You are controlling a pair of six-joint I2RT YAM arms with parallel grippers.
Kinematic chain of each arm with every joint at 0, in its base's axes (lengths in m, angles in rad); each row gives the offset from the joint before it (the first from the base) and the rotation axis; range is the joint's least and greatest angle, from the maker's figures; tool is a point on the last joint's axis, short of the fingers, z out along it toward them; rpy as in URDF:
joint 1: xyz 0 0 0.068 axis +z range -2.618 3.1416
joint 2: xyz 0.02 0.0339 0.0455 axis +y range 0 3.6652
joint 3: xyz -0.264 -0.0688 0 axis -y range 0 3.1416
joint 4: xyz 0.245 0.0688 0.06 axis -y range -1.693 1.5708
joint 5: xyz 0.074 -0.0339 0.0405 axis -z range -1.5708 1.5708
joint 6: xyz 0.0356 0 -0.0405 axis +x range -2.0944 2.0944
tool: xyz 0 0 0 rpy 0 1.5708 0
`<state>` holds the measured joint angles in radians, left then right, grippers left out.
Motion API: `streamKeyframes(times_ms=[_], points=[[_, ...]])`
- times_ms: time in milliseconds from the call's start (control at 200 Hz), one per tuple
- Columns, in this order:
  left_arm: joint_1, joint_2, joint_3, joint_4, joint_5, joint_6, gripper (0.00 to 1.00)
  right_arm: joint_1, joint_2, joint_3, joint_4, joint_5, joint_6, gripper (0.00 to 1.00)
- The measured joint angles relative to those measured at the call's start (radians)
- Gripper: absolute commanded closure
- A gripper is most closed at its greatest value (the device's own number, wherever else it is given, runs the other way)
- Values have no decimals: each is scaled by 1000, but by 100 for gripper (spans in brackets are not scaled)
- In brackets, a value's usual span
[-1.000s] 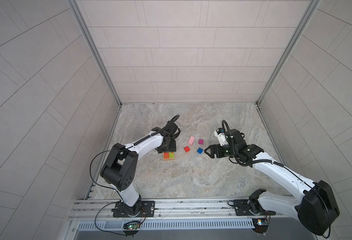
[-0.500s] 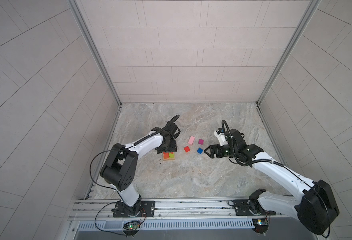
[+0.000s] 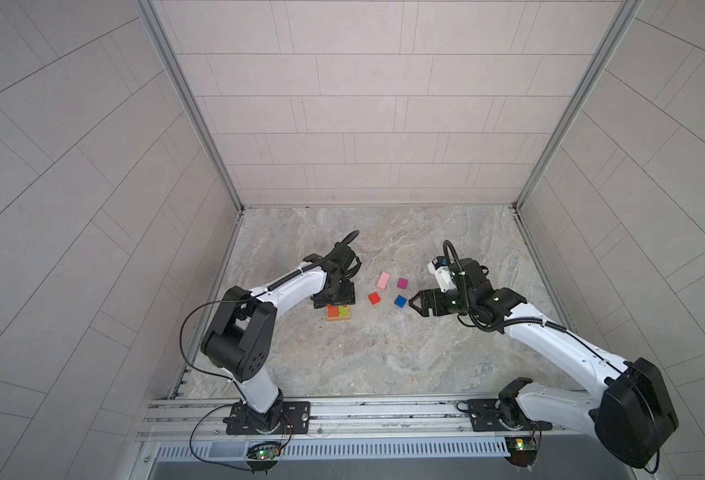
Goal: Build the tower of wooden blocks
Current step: 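Lower the red arch block onto the orange and lime green blocks, then open the left gripper and raise it off the red arch block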
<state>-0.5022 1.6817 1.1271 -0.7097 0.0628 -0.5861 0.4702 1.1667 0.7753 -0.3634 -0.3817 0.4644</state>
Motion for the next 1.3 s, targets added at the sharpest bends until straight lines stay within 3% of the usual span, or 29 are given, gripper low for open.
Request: streamKeyframes(times_ms=[871,1301], points=[[0,0,0,-4,11,-8,21,0,0,0,0,0,0,5],[0,-5,77,-88,-58,37,18,0,0,0,0,0,0,5]])
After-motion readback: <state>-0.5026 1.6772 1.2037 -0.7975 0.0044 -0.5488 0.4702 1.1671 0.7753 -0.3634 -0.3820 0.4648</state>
